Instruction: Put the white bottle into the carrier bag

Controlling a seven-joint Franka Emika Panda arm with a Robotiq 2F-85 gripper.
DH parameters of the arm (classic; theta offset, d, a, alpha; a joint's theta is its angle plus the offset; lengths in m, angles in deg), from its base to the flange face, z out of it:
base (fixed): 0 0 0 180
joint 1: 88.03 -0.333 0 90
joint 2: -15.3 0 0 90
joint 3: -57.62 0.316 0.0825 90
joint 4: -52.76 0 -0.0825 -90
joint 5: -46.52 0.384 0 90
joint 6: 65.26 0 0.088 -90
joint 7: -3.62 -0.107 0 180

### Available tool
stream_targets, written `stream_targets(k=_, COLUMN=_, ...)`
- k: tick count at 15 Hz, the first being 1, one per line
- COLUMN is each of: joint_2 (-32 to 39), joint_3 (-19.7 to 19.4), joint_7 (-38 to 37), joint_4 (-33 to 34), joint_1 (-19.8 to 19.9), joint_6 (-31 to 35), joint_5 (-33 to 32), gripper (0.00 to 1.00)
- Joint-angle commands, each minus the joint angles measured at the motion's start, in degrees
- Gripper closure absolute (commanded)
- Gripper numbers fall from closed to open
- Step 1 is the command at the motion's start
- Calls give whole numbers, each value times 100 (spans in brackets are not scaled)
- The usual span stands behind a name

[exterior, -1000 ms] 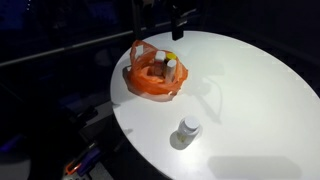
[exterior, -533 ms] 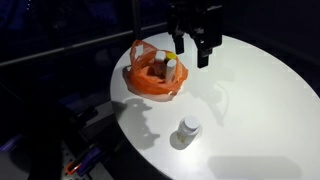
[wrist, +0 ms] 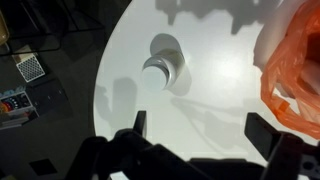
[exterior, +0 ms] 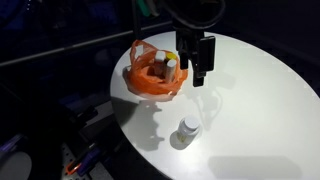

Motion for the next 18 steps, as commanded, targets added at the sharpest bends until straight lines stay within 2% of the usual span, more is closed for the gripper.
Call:
stream_targets(k=1, joint_2=5, joint_3=-106, joint_7=-68, joint_4=10, joint_1=-94, joint_6=-13, joint_5=7, gripper=0)
stream_targets(k=8, joint_2=-16, joint_3=-167, joint_7=-186, joint_4=-166, joint_1=-74, joint_6=164, joint_5=-37, gripper=0)
stream_targets(k=18, joint_2=277, joint_3=-543, joint_7=-285, joint_4=-657, joint_1=50, joint_6=1391, joint_5=30, gripper=0)
